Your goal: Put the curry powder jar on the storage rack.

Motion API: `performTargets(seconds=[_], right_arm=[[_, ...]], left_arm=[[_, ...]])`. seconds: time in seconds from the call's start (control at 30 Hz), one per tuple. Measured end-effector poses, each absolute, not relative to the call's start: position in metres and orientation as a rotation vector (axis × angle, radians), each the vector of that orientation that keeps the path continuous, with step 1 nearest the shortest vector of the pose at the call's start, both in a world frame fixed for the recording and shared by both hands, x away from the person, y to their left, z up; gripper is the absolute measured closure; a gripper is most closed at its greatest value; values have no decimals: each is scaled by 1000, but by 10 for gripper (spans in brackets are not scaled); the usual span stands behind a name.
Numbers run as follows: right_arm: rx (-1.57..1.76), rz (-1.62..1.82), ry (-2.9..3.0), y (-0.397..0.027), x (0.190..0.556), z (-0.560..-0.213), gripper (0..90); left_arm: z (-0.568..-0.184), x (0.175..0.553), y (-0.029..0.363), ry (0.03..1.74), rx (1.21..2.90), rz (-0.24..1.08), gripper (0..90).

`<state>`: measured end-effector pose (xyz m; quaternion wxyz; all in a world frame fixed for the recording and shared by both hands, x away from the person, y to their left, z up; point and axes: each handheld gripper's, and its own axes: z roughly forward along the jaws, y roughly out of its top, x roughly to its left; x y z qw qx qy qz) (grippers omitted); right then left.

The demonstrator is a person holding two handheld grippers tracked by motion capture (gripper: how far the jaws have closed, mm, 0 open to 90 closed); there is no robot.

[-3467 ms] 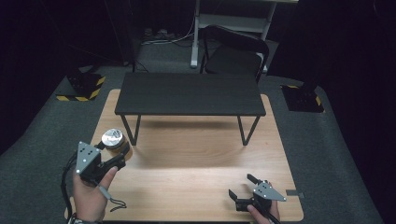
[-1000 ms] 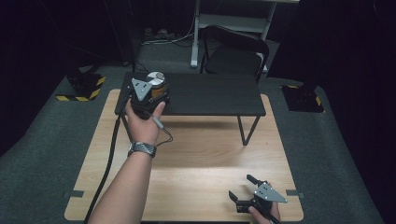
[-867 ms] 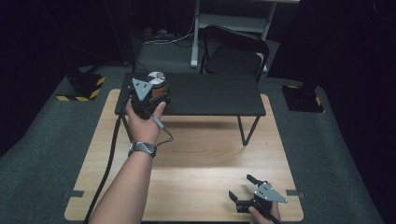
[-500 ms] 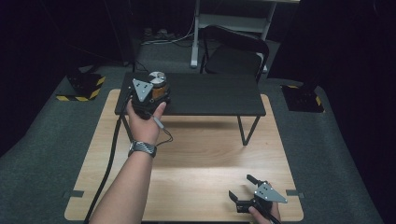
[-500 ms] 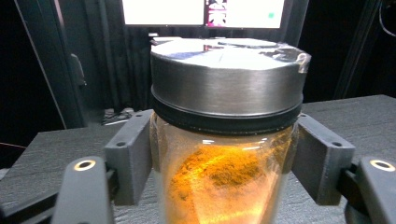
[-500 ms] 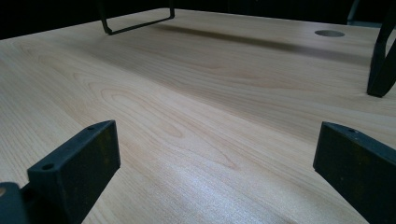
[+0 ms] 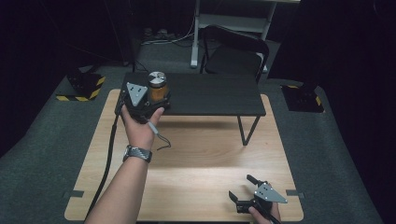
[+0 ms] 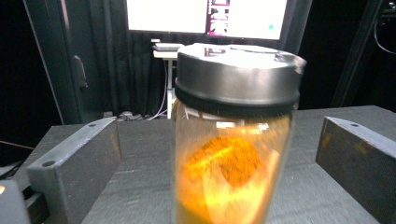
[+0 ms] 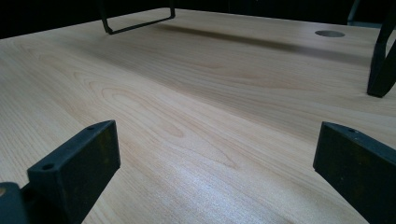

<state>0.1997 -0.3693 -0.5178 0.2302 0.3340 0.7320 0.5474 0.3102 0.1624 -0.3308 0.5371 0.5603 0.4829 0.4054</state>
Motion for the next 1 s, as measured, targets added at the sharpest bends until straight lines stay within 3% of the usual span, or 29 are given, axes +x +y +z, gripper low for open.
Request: performTargets(seconds=[0.5, 1.0], right_arm=[[910, 1495, 2019, -369, 200, -517, 0], [902, 1486, 2024, -368, 200, -516, 0]], left_arm=[[-354, 249, 185, 1064, 1300, 966, 6], [-407, 189, 217, 1026, 1293, 953, 5]])
